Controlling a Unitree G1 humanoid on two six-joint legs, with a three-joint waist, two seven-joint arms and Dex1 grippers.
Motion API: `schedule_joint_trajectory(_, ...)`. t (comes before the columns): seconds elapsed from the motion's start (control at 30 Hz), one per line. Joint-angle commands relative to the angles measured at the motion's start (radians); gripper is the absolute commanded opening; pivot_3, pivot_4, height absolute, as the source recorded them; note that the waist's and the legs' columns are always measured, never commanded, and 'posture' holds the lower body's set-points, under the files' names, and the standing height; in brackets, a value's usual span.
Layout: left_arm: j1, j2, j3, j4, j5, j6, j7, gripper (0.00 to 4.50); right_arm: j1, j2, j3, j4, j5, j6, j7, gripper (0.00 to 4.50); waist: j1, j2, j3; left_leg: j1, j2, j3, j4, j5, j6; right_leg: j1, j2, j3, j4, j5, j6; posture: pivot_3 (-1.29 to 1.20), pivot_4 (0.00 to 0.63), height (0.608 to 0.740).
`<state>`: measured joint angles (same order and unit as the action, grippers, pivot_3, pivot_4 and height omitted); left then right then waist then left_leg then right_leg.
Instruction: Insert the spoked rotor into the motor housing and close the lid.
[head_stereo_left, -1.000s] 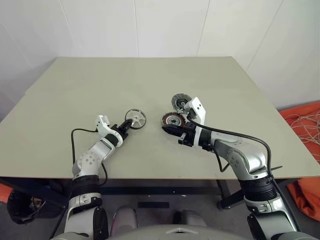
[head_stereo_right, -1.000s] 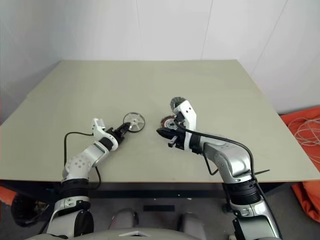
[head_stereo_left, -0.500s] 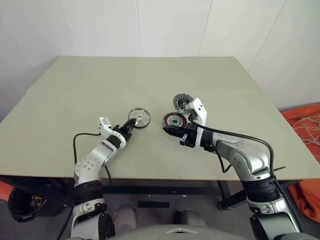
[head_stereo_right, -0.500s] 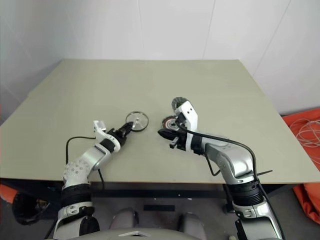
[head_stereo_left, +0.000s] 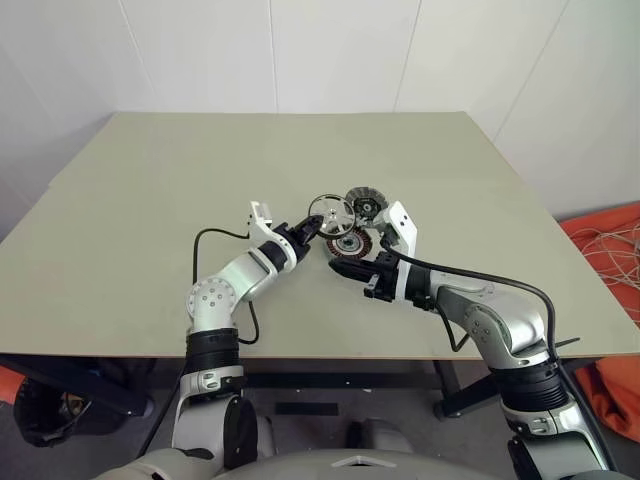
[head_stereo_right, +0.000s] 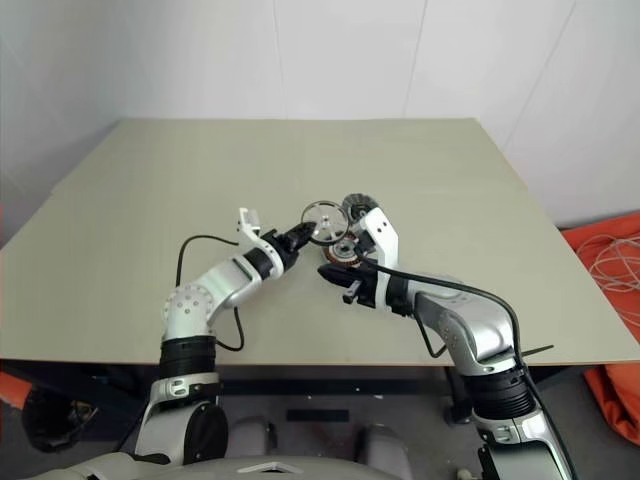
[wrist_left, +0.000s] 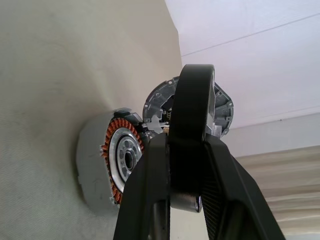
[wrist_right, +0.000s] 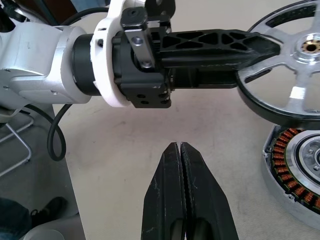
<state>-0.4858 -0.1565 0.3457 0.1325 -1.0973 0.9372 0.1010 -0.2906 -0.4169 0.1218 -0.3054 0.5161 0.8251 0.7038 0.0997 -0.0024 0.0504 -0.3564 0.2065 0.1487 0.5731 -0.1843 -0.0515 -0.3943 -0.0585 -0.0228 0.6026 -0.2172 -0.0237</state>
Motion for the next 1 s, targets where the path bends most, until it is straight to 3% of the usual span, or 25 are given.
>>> schedule_joint_trajectory(0.03,-0.033,-0.016,-0.020,0.034,0.005,0.000,-0.009,0.45,0.001,-0.001,-0.019,-0.063,0.029,0.003,-0.008,0.00,0.001,0.000,0.000,-0.001,0.000,0.000,0.000,0.000,0.000,0.000,0.000,0.000,0.000,0.000,0.000,0.00,0.000,0.740)
schedule_joint_trajectory(1.0,-0.141,-0.066,-0.044,0.229,0.079,-0.037,-0.087,0.45,0.012,0.000,-0.020,-0.089,0.056,0.007,-0.056,0.00,0.004,0.000,0.000,-0.002,0.000,-0.001,0.001,0.000,0.000,0.000,-0.001,-0.001,0.000,0.000,0.000,0.00,0.000,0.740)
